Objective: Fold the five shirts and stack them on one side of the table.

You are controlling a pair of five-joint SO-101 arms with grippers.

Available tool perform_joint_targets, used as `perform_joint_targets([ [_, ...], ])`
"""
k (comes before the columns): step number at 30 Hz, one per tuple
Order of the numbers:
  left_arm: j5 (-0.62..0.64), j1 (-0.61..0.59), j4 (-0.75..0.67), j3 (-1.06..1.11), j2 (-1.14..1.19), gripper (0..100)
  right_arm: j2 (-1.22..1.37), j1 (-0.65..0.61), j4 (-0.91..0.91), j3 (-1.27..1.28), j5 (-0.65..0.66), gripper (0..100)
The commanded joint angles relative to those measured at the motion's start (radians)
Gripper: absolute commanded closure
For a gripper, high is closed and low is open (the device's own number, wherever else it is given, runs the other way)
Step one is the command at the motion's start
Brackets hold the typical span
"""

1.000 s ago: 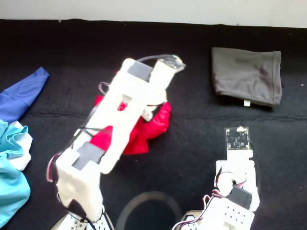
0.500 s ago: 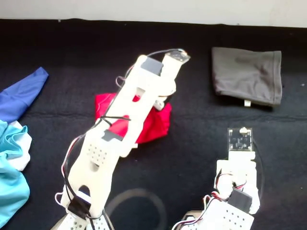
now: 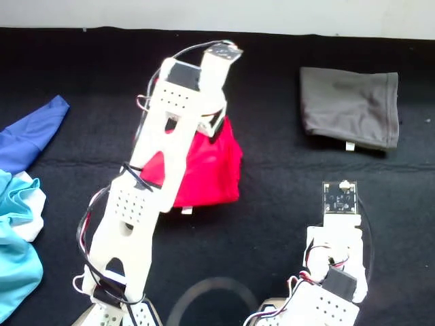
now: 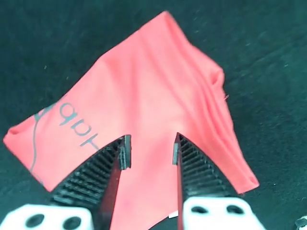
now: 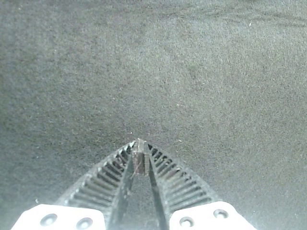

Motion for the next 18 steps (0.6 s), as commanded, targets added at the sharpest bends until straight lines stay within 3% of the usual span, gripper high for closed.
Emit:
perform_joint_targets([
  [1, 0.011, 0.013, 0.012, 0.081, -0.054, 85, -0.007, 0.005, -0.019, 0.131, -0.02, 99.3],
  [6, 0.009, 0.122, -0.005, 0.242, -0.051, 94, -0.005, 0.005, -0.019, 0.131, -0.018, 99.3],
  [9, 0.009, 0.147, -0.072, 0.259, -0.051, 92, -0.005, 0.005, -0.019, 0.131, -0.018, 99.3],
  [13, 0.008, 0.061, -0.195, 0.26, -0.051, 89, -0.005, 0.005, -0.019, 0.131, -0.017, 99.3],
  [18, 0.008, -0.07, -0.215, 0.259, -0.054, 89, -0.007, 0.005, -0.019, 0.131, -0.017, 99.3],
])
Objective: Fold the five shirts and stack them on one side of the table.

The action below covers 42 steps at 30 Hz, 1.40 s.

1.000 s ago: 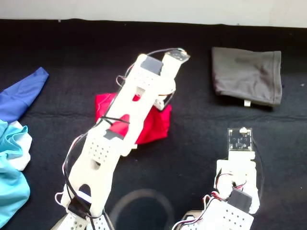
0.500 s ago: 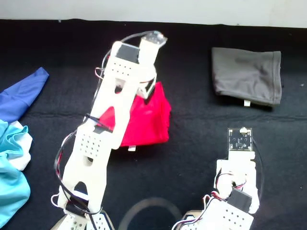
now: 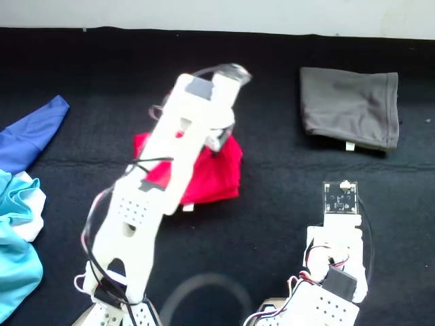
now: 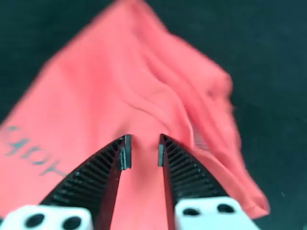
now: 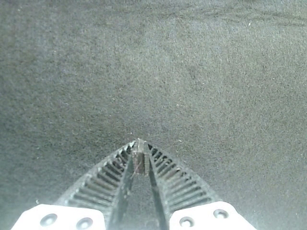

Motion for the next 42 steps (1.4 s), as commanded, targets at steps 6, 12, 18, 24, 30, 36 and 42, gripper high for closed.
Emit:
perform_joint_targets([
  [6, 0.005, -0.145, 0.083, -0.058, -0.071, 89, -0.007, 0.005, -0.018, 0.131, -0.012, 99.3],
  [12, 0.003, -0.213, 0.18, -0.182, -0.074, 89, -0.007, 0.005, -0.018, 0.131, -0.012, 99.3],
  [18, 0.006, -0.222, 0.18, -0.11, -0.041, 89, -0.007, 0.005, -0.018, 0.131, -0.012, 99.3],
  [24, 0.008, -0.045, 0.196, -0.11, -0.058, 89, -0.008, 0.004, -0.018, 0.131, -0.012, 99.3],
  [30, 0.006, 0.108, 0.196, -0.007, -0.114, 89, -0.008, 0.004, -0.018, 0.131, -0.012, 99.3],
  [36, 0.006, 0.222, 0.195, 0.019, -0.062, 89, -0.008, 0.004, -0.018, 0.131, -0.012, 99.3],
  [42, 0.008, 0.295, 0.201, -0.104, -0.143, 89, -0.008, 0.004, -0.018, 0.131, -0.012, 99.3],
])
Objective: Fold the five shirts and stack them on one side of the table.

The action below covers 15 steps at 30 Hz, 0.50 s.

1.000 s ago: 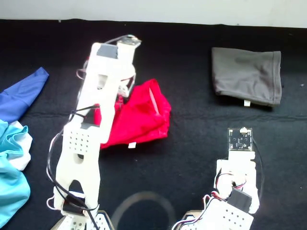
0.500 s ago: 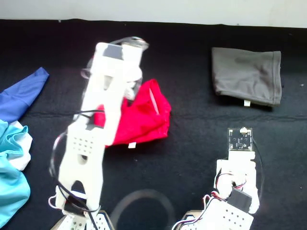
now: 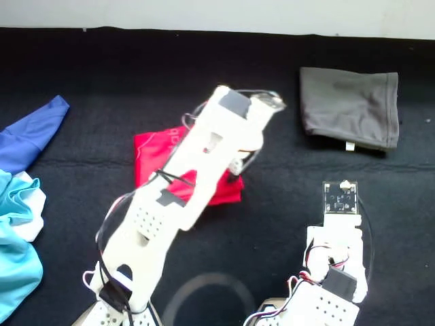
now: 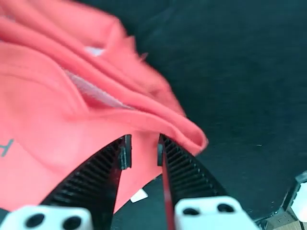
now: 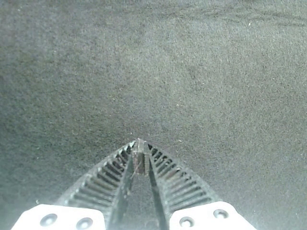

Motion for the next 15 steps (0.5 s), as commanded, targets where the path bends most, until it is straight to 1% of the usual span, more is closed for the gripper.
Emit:
perform_joint_targets([
  [1, 0.012, 0.03, 0.012, -0.07, -0.122, 89, -0.008, 0.004, -0.018, 0.131, -0.012, 99.3],
  [4, 0.009, 0.01, 0.012, -0.07, -0.186, 89, -0.008, 0.004, -0.018, 0.131, -0.012, 99.3],
  [6, 0.008, -0.041, 0.011, -0.07, -0.214, 89, -0.008, 0.004, -0.018, 0.131, -0.012, 99.3],
  [10, 0.006, -0.213, 0.006, -0.047, -0.213, 89, -0.008, 0.004, -0.018, 0.131, -0.012, 99.3],
  [15, 0.003, -0.433, -0.005, -0.005, -0.079, 89, -0.008, 0.004, -0.018, 0.131, -0.012, 99.3],
])
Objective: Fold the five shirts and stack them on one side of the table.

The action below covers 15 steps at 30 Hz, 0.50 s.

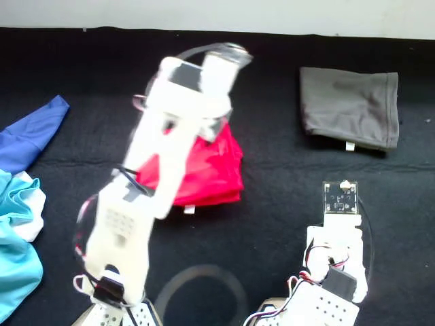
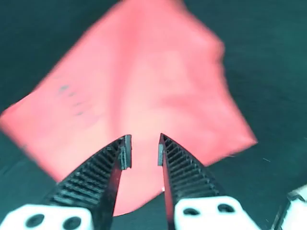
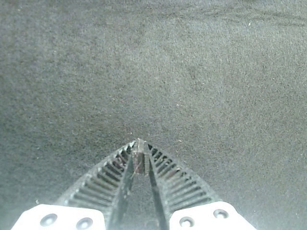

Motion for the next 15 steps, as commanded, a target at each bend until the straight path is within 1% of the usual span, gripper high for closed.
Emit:
perform_joint_targets([
  [1, 0.003, -0.14, -0.023, -0.005, 0.068, 89, -0.008, 0.004, -0.018, 0.131, -0.012, 99.3],
  [4, 0.003, -0.209, -0.098, -0.042, 0.16, 89, -0.008, 0.004, -0.018, 0.131, -0.012, 99.3],
  [7, 0.005, -0.228, -0.153, -0.091, 0.248, 89, -0.008, 0.004, -0.018, 0.131, -0.012, 99.3],
  [11, 0.005, -0.251, -0.17, -0.194, 0.326, 89, -0.008, 0.004, -0.018, 0.131, -0.012, 99.3],
  [15, 0.009, -0.292, -0.141, -0.317, 0.354, 89, -0.008, 0.004, -0.018, 0.131, -0.012, 99.3],
])
